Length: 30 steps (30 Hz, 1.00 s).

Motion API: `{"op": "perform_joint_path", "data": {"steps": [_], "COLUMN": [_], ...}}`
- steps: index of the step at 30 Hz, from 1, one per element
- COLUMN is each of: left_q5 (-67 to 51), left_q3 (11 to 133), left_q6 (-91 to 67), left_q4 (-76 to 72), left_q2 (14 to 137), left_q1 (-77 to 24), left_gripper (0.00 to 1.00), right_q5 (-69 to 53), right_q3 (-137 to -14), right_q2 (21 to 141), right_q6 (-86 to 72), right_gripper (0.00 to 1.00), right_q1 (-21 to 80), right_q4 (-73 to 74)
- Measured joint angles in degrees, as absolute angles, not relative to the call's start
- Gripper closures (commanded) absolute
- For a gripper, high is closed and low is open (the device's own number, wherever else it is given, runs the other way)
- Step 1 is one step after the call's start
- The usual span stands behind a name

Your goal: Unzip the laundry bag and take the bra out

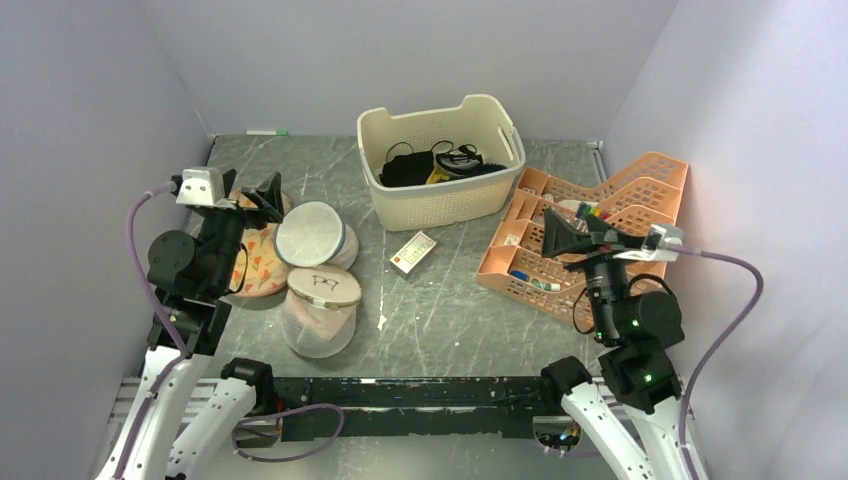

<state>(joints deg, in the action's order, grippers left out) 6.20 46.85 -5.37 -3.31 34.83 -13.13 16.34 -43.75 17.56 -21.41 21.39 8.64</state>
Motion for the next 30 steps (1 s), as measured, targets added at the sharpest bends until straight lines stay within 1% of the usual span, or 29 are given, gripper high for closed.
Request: {"op": "perform_joint_path", "data": {"steps": [10,15,20,24,30], "left_q5": [1.19,-0.71,-1.69,-2.0,-1.54], "left_q3": [51.68,53.65,55.57,55.77,54.89], "left_q6": [-13.28,-18.2,-22.55,-25.41,-30.7], "left_q4": [11.73,20.82,29.63,36.29,44.93], "left_q2": [39.2,41.71,45.71,49.45,53.82], "left_q1": [-12.32,-11.94,-11.6,-11.29,-11.07], "left_gripper": [0.07,0.07,0.06,0.06,0.06], "right_q5": [17.08,14.31,9.74,5.13,0.05], "right_q3": [-43.29,-37.12,-29.65,-28.71,-30.79], "right_q2": [27.27,29.02,31.81,38.52,50.39], "right_q6": [-26.26,-29.82,-32.64,-32.45,-29.98], "right_gripper": [0.0,0.0,0.0,0.0,0.0], "right_q1": [33.65,38.3,41.36,42.87,43.99], "right_q4": [12.16,10.24,5.17,2.74,2.98]}}
